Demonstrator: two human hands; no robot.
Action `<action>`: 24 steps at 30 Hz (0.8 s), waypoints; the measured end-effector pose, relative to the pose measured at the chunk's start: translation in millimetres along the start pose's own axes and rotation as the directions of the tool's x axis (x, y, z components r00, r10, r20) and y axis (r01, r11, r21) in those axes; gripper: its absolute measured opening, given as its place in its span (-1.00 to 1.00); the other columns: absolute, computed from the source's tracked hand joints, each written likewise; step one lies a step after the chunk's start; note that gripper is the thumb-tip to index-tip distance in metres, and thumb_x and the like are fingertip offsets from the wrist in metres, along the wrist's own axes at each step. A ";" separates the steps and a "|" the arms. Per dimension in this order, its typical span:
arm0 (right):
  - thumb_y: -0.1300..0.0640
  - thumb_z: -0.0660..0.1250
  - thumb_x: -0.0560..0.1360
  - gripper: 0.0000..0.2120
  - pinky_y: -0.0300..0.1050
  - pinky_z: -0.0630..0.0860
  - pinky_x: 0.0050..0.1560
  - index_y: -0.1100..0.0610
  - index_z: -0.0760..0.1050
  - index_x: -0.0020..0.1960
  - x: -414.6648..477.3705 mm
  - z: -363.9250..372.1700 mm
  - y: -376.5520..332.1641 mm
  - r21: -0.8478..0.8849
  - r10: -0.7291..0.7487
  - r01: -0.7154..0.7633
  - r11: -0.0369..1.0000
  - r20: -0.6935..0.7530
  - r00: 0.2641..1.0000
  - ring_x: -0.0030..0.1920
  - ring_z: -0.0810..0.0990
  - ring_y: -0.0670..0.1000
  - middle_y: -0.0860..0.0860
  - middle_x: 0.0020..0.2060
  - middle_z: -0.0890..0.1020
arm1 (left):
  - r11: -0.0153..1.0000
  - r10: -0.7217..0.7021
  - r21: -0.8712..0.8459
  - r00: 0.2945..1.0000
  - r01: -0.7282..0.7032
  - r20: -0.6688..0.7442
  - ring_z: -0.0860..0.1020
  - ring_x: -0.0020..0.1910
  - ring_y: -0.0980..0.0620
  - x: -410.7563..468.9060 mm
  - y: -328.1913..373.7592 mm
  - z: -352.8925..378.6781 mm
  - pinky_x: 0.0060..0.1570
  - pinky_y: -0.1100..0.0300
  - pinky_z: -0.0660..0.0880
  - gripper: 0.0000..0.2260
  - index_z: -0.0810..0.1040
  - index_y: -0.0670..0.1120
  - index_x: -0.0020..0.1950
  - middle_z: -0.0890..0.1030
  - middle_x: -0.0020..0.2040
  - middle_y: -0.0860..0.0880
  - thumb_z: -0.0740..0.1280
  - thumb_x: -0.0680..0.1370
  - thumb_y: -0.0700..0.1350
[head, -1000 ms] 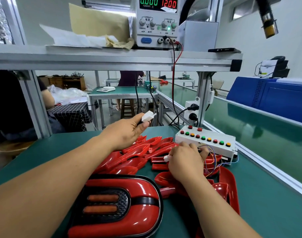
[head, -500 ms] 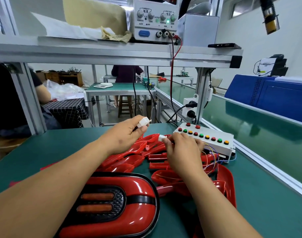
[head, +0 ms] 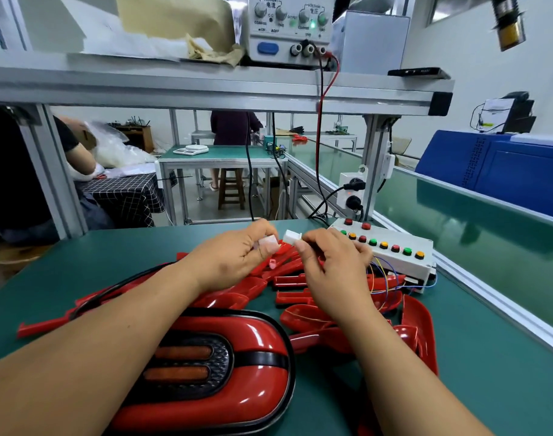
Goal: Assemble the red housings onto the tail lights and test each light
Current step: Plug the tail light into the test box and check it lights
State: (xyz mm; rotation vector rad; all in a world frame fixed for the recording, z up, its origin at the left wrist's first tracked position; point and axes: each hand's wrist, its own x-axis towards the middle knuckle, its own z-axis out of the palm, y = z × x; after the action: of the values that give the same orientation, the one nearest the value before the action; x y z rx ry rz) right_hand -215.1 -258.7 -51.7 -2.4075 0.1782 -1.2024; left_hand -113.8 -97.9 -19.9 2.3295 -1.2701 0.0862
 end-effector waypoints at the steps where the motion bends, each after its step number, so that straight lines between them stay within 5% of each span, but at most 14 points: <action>1: -0.13 0.15 0.53 -0.76 -0.15 0.05 0.02 -0.05 0.55 -0.09 -0.4 -0.6 0.5 0.004 -0.001 0.001 1.000 0.005 1.000 -0.06 0.53 -0.05 -0.14 -0.18 0.56 | 1.000 0.018 -0.012 0.998 -0.018 -0.052 0.52 -0.16 0.00 0.2 -1.6 0.2 0.00 -0.01 0.50 -0.78 0.45 0.06 0.11 0.55 -0.19 0.05 0.20 0.61 0.17; 6: -0.08 0.24 0.57 -0.84 -0.14 0.05 0.05 -0.07 0.56 -0.07 -0.3 -1.8 1.6 0.006 -0.004 0.004 1.000 0.013 1.000 -0.06 0.50 -0.10 -0.15 -0.15 0.56 | 0.985 0.029 -0.161 0.974 -0.067 -0.227 0.57 -0.24 0.14 -2.1 -2.6 -1.1 -0.13 0.09 0.53 -0.84 0.61 0.14 -0.20 0.64 -0.25 0.10 0.56 0.38 -0.03; 9: -0.05 0.29 0.57 -0.89 -0.16 0.04 0.07 -0.07 0.57 -0.07 -1.3 -2.1 2.4 0.005 -0.002 0.002 1.000 0.023 1.000 -0.06 0.48 -0.13 -0.17 -0.16 0.55 | 0.988 0.078 -0.107 0.964 -0.108 -0.253 0.52 -0.18 0.20 -0.4 -2.0 -2.1 -0.16 0.29 0.43 -0.84 0.70 0.01 -0.07 0.58 -0.20 0.09 0.56 0.38 -0.04; 12: -0.03 0.29 0.57 -0.89 -0.17 0.03 0.09 -0.07 0.57 -0.07 -2.3 -4.0 2.5 0.019 0.006 -0.007 1.000 0.027 1.000 -0.08 0.44 -0.16 -0.18 -0.16 0.54 | 0.985 0.083 -0.141 0.987 -0.102 -0.134 0.52 -0.18 0.26 -2.2 -0.1 -5.9 -0.17 0.44 0.37 -0.81 0.70 0.03 0.09 0.59 -0.21 0.14 0.46 0.49 -0.03; 16: -0.04 0.29 0.57 -0.89 -0.17 0.03 0.09 -0.07 0.57 -0.06 -3.1 -5.0 4.2 0.018 0.017 -0.018 1.000 0.060 0.998 -0.03 0.46 -0.15 -0.17 -0.13 0.57 | 0.981 0.040 -0.193 0.999 -0.039 0.004 0.58 -0.02 0.05 -5.4 1.3 -6.1 0.08 0.20 0.45 -0.76 0.67 -0.04 0.16 0.69 0.01 0.00 0.32 0.58 0.01; 19: -0.06 0.27 0.56 -0.89 -0.16 0.04 0.05 -0.12 0.53 -0.12 -3.5 -4.3 3.1 0.051 -0.009 0.004 0.999 0.088 0.996 -0.05 0.47 -0.15 -0.17 -0.18 0.55 | 0.960 0.000 -0.278 0.995 -0.029 -0.105 0.60 -0.11 0.03 -5.6 4.6 -5.1 -0.02 0.14 0.49 -0.89 0.69 -0.04 -0.01 0.70 -0.08 -0.07 0.47 0.49 -0.08; 24: -0.02 0.30 0.56 -0.90 -0.13 0.06 0.04 -0.15 0.51 -0.13 -3.3 -3.0 4.6 0.076 -0.025 0.013 0.997 0.152 0.988 -0.08 0.45 -0.16 -0.17 -0.21 0.54 | 0.943 -0.013 -0.330 0.991 -0.031 -0.132 0.60 -0.22 0.08 -5.6 10.3 -6.1 -0.09 0.14 0.53 -0.80 0.73 0.02 -0.06 0.72 -0.17 -0.06 0.59 0.34 -0.14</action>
State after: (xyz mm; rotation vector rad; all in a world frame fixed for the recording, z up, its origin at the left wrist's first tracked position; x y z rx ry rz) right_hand -219.1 -262.8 -54.6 -2.4277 0.0613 -1.0089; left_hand -124.2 -95.5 -12.1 1.9953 -1.1321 0.0268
